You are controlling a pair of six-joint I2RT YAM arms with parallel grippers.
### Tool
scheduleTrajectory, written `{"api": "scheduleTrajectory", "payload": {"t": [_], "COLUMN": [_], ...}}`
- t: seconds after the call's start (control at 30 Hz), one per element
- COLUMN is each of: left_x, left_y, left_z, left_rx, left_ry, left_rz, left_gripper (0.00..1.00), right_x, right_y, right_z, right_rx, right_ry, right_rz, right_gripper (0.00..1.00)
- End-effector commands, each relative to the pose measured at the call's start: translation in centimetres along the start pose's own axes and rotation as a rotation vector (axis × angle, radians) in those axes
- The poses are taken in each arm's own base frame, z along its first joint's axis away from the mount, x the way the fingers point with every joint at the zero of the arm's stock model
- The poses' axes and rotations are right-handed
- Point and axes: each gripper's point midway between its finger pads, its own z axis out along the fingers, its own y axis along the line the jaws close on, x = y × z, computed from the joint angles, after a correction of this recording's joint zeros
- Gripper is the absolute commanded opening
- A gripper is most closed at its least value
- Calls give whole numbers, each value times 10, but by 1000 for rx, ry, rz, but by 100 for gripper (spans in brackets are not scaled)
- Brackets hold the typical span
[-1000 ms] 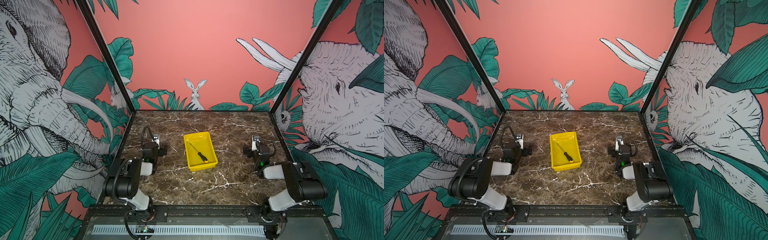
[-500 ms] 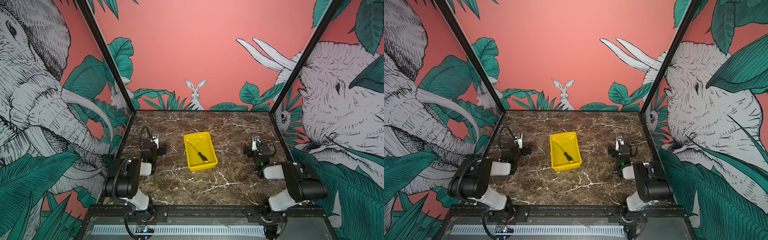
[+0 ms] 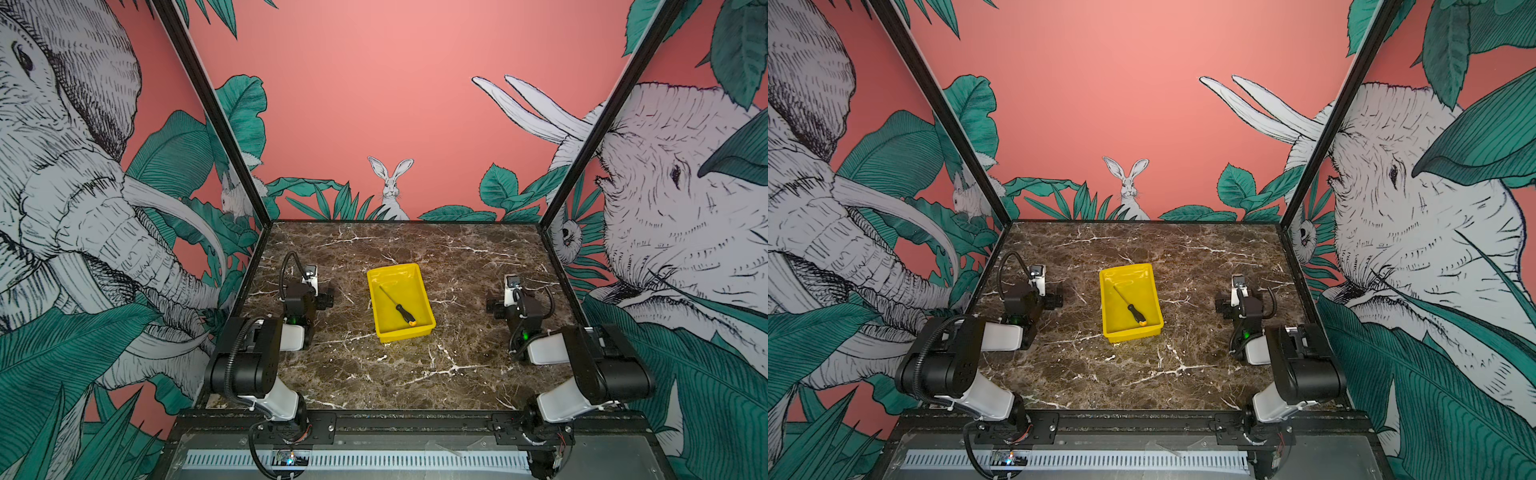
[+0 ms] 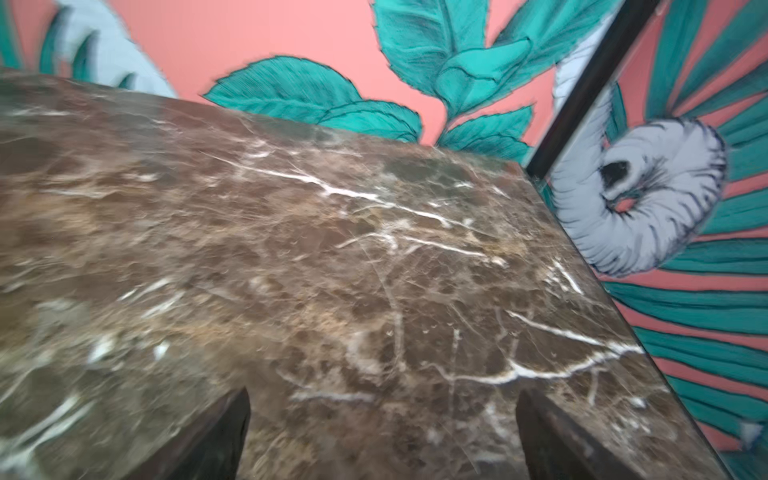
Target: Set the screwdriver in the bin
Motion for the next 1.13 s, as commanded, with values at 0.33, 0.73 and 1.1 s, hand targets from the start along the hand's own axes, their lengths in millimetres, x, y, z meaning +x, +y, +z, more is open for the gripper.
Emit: {"api": "scheduleTrajectory", "payload": {"t": [0.33, 0.73, 1.1], "left_x": [-9, -9, -9], "left_y": [-1, 0, 2], "left_z": [-1, -1, 0], "left_rx": [15, 14, 19], "left_ry": [-24, -24, -16], "left_rz": [12, 12, -2], "left_gripper": [100, 100, 100], "right_x": [-17, -17, -13], "right_y": [-29, -30, -60], "right_z": [20, 20, 14], "right_rx": [153, 158, 340], "right_ry": [36, 41, 56], "right_rz": [55, 60, 118], "right_gripper": [99, 99, 99]}}
